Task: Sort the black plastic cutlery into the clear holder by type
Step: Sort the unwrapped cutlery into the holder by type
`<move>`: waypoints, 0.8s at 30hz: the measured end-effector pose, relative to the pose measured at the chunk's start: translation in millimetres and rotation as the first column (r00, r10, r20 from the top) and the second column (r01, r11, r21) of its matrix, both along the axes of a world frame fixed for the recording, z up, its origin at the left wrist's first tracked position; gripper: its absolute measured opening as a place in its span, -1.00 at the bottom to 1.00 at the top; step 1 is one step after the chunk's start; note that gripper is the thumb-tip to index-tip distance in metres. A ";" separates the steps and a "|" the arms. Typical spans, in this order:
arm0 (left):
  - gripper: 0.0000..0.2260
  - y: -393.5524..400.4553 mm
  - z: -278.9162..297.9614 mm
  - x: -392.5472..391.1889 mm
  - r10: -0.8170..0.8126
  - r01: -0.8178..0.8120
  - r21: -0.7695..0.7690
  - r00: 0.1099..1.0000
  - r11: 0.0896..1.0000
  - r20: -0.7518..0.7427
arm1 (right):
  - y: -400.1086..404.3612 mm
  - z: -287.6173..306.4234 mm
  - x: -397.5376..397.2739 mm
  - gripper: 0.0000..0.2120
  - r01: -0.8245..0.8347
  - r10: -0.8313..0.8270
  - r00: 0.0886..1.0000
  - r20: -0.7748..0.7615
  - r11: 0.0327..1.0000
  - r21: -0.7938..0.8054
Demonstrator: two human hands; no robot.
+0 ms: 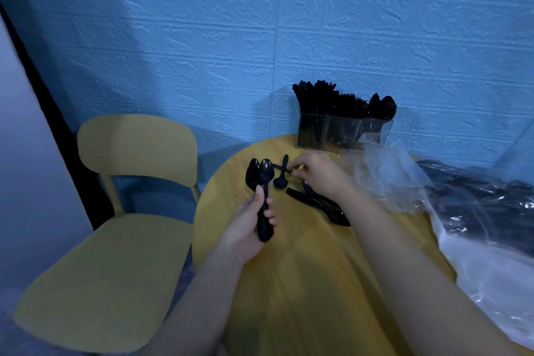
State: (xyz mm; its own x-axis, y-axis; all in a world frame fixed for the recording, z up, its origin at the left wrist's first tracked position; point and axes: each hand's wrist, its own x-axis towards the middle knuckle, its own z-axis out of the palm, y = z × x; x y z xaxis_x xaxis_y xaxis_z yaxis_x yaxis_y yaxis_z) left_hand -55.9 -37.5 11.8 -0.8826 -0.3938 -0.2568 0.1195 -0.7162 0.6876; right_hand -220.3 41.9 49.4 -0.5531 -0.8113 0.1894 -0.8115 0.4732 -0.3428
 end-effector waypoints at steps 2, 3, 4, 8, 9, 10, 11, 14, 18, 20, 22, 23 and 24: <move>-0.80 -0.7 0.3 -0.6 0.019 -0.019 0.019 1.000 1.000 0.009 | -19.4 -4.8 -7.6 -0.70 -0.095 0.098 0.995 -0.015 0.989 0.117; -0.81 -0.7 1.0 -0.5 0.022 -0.022 0.028 1.000 0.999 0.009 | -27.6 -6.6 -11.2 -0.66 -0.142 0.148 0.989 -0.025 0.975 0.168; -0.82 -0.9 1.8 -0.4 0.022 -0.022 0.038 1.000 0.999 0.006 | -35.3 -8.5 -15.5 -0.63 -0.179 0.193 0.980 -0.041 0.955 0.236; -0.85 -1.0 2.5 -0.1 0.020 -0.020 0.070 1.000 0.997 0.003 | -49.4 -13.2 -24.2 -0.57 -0.193 0.242 0.968 -0.070 0.891 0.410; -0.85 -0.9 2.5 -0.3 0.017 -0.017 0.073 1.000 0.997 0.006 | -50.3 -13.7 -24.4 -0.62 -0.184 0.230 0.971 -0.072 0.903 0.389; -0.86 -0.8 2.5 -0.7 0.014 -0.015 0.075 1.000 0.997 0.008 | -51.2 -13.6 -24.0 -0.66 -0.177 0.220 0.972 -0.081 0.914 0.365; -0.86 -0.8 2.4 -0.7 0.011 -0.011 0.076 1.000 0.997 0.009 | -50.9 -12.5 -22.7 -0.67 -0.172 0.216 0.972 -0.092 0.921 0.349; -0.87 -1.3 1.7 -0.1 0.001 -0.002 0.074 1.000 0.997 0.004 | -45.1 -5.0 -21.4 -0.79 -0.162 0.199 0.973 -0.117 0.948 0.273; -0.88 -0.9 1.2 0.3 0.008 -0.007 0.049 1.000 0.999 -0.003 | -24.6 19.1 -15.2 -0.93 -0.008 0.013 1.000 0.023 0.978 -0.206; -0.88 -0.2 1.9 -0.1 0.022 -0.022 0.054 1.000 0.998 -0.002 | -9.8 34.2 -2.2 -0.95 0.112 -0.050 0.987 0.156 0.900 -0.421; -0.87 1.0 3.2 -0.3 0.030 -0.029 0.054 0.999 0.998 -0.022 | 1.7 43.9 13.5 -0.98 0.199 -0.054 0.953 0.299 0.854 -0.480; -0.87 1.5 2.9 -0.9 0.027 -0.026 0.027 0.999 0.999 -0.033 | 5.5 46.2 22.2 -0.99 0.217 -0.026 0.925 0.380 0.856 -0.469; -0.85 2.6 2.9 -1.5 0.017 -0.018 -0.018 0.999 1.000 -0.040 | 7.9 46.2 30.1 -0.98 0.224 0.019 0.883 0.470 0.862 -0.455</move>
State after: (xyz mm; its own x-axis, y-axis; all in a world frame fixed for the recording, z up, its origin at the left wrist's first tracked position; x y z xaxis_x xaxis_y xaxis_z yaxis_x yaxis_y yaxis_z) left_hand -57.3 -34.9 14.8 -0.8851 -0.4135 -0.2138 0.1596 -0.7010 0.6951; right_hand -190.3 49.8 95.6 -0.7479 -0.6138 0.2528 -0.4688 0.2189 -0.8557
